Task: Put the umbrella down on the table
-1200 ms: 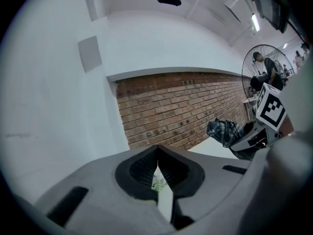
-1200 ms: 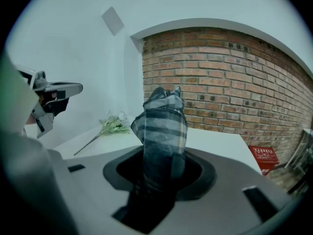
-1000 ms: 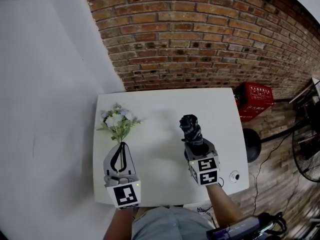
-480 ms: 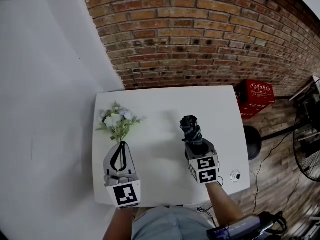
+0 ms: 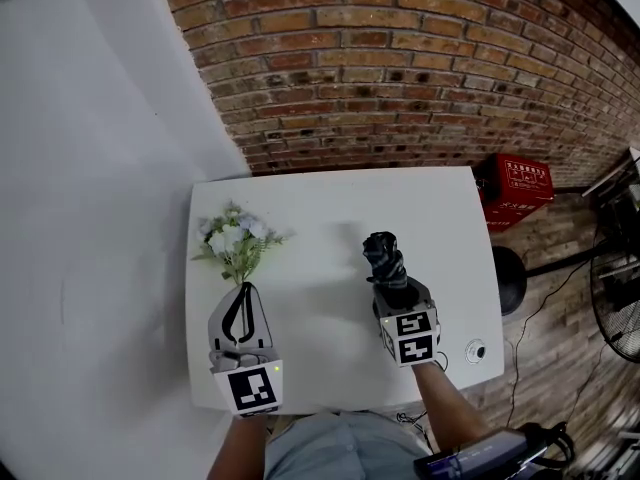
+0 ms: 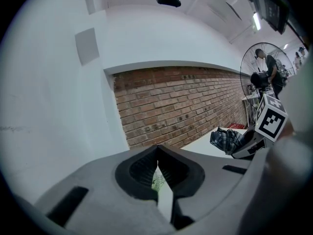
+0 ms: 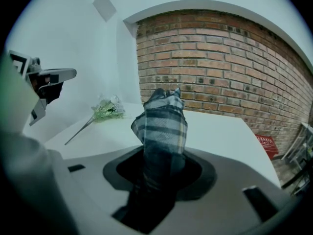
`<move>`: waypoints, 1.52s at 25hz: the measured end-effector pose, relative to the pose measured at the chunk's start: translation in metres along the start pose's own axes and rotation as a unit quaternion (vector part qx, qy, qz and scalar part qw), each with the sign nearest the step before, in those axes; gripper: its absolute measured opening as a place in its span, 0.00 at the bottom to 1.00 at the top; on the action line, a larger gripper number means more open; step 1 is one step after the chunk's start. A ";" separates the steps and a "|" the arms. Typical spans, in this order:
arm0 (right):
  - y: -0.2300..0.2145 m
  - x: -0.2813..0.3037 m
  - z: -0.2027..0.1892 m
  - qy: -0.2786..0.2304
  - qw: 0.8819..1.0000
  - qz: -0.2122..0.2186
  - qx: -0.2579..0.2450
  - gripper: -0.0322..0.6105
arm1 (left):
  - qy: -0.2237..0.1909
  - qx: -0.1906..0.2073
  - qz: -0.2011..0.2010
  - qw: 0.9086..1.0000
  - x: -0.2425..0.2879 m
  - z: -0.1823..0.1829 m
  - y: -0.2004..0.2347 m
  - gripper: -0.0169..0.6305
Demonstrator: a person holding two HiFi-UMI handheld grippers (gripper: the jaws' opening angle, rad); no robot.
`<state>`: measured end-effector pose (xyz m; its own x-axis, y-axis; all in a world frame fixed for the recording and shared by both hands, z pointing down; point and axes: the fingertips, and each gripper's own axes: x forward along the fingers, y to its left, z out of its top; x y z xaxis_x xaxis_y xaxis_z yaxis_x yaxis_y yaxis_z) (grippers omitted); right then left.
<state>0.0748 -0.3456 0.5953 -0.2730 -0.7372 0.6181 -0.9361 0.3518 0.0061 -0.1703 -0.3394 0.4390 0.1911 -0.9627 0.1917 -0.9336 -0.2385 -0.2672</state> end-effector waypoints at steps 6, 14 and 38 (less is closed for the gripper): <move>-0.001 0.010 -0.005 0.009 1.000 -0.002 0.002 0.32 | 0.002 0.001 0.001 1.000 0.005 -0.006 0.003 0.04; -0.003 0.023 -0.016 0.034 0.999 0.001 0.010 0.33 | 0.007 -0.006 -0.001 1.000 0.011 -0.012 0.004 0.04; -0.010 0.035 -0.018 0.071 0.995 0.039 0.063 0.54 | 0.002 -0.013 -0.009 1.000 0.010 -0.010 -0.001 0.04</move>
<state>0.0788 -0.3643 0.6309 -0.3206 -0.6186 0.7173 -0.9360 0.3232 -0.1397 -0.1703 -0.3472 0.4508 0.2069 -0.9579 0.1991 -0.9375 -0.2523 -0.2396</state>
